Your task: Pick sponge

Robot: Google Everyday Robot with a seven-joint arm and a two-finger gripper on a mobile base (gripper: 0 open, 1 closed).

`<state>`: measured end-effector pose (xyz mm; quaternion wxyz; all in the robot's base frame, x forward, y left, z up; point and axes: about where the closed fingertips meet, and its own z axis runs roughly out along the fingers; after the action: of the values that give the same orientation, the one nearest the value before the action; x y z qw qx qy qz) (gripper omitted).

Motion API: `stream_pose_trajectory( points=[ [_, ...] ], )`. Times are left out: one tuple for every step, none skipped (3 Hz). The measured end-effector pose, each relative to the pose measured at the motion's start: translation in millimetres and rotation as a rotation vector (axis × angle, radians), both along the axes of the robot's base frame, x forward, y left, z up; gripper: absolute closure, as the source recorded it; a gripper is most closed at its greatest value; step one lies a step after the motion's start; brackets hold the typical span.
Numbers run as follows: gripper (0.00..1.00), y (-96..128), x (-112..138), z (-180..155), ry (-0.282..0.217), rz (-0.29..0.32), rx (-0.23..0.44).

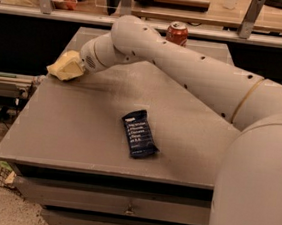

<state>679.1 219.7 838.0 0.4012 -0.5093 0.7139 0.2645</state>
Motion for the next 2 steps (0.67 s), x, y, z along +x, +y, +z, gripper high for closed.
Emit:
stream_pose_trajectory(
  points=[
    [0.68,-17.3,4.7,7.7,-0.017,-0.035,0.013],
    [0.98,-66.9,11.8,42.6,-0.094,-0.111,0.03]
  ],
)
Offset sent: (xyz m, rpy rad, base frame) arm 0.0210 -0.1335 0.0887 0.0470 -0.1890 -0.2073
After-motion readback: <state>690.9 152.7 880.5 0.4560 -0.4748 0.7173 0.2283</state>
